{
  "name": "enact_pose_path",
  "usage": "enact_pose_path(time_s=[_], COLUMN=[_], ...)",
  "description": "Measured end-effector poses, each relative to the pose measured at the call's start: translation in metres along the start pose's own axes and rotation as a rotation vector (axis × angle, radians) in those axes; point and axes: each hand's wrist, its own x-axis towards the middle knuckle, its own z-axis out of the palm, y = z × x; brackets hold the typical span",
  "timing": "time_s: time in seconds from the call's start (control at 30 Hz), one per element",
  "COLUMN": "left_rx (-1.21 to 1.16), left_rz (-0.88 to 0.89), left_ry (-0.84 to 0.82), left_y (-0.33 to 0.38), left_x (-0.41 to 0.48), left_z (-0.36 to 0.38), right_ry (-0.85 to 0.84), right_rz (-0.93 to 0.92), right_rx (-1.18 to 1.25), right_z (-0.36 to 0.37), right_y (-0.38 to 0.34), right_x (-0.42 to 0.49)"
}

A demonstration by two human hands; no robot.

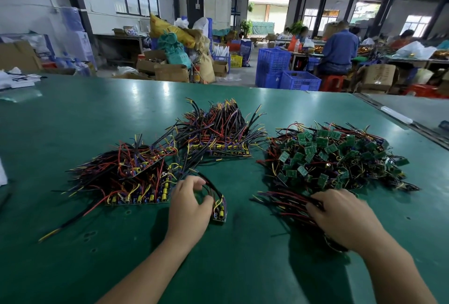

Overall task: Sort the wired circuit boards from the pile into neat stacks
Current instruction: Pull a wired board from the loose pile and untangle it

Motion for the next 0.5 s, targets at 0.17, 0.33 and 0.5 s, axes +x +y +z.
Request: enact_pose_path(time_s=[0.17,0.33,0.5], left_rx=[0.214,0.437,0.361], left_rz=[-0.090,-0.077,-0.048], left_ry=[0.005,-0.089,-0.120], left_y=[-0.007,-0.008,-0.009], left_x=[0.000,-0.003,-0.002], left_z=[0.003,0.009,0.009], right_ry=[-0.121,-0.192,-0.160], right_rz=[0.086,0.078,0.086], right_rx=[-0.079,-0.074,-0.049], right_z=[0.009,0.015,0.020], right_y=[0.000,-0.003,0.002], right_x=[0.003,0.013,0.017])
